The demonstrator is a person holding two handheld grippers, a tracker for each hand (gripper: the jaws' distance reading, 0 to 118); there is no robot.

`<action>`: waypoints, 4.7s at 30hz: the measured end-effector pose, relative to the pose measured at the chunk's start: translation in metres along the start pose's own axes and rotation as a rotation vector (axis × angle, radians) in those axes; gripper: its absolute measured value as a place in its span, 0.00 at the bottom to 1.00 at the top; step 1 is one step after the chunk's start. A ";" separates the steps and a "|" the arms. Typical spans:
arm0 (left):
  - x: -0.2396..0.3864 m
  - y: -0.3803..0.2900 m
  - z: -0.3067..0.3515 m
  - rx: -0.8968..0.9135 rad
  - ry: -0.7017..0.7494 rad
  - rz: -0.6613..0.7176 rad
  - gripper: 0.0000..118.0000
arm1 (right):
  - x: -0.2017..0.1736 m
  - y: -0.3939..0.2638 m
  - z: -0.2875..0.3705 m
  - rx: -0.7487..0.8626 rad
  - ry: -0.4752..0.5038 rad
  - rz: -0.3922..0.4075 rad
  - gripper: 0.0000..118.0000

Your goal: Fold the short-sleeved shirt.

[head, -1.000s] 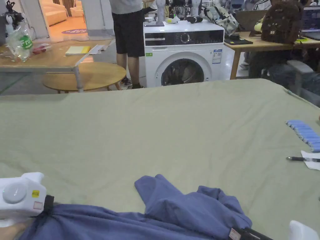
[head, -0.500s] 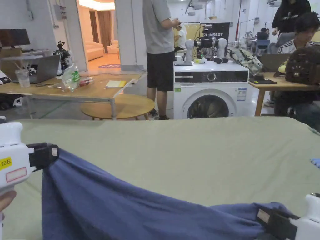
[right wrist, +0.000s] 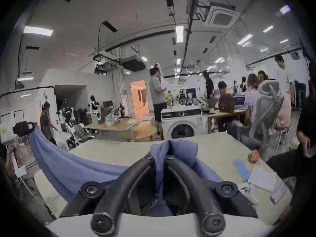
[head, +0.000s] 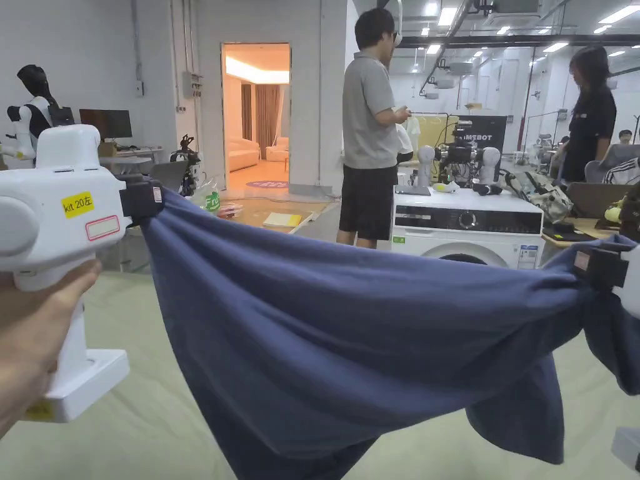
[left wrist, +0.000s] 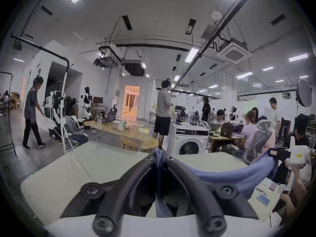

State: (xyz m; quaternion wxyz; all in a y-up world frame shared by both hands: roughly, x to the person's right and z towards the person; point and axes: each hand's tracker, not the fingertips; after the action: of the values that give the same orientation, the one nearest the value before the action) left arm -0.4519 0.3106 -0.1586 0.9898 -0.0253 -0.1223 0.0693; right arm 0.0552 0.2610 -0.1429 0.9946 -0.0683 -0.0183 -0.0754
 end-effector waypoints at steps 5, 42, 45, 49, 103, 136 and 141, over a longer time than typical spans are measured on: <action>0.001 0.017 -0.043 0.004 0.019 0.024 0.00 | 0.004 0.029 -0.043 0.003 -0.020 -0.010 0.01; -0.031 -0.225 -0.022 -0.536 -0.099 0.014 0.00 | 0.058 -0.230 -0.048 -0.537 -0.095 0.042 0.01; -0.036 -0.253 0.019 -0.620 -0.095 0.014 0.00 | 0.062 -0.265 0.000 -0.617 -0.091 0.014 0.01; -0.050 -0.277 0.058 -0.656 -0.074 0.039 0.00 | 0.065 -0.287 0.045 -0.648 -0.103 -0.055 0.01; -0.064 -0.293 0.074 -0.699 0.037 0.252 0.82 | -0.035 -0.247 0.097 -0.306 0.158 0.080 0.00; -0.060 -0.337 0.039 -0.928 0.061 0.143 0.01 | 0.025 -0.273 -0.150 -0.938 -0.096 0.090 0.00; -0.058 -0.337 0.046 -0.901 0.063 0.135 0.01 | 0.023 -0.246 -0.117 -0.791 -0.036 0.069 0.00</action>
State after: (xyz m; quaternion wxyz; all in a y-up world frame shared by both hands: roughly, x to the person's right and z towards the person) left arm -0.4747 -0.0300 -0.1054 0.8766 -0.4632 -0.1082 0.0727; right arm 0.0438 0.0005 -0.2248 0.8929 -0.4482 -0.0031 -0.0419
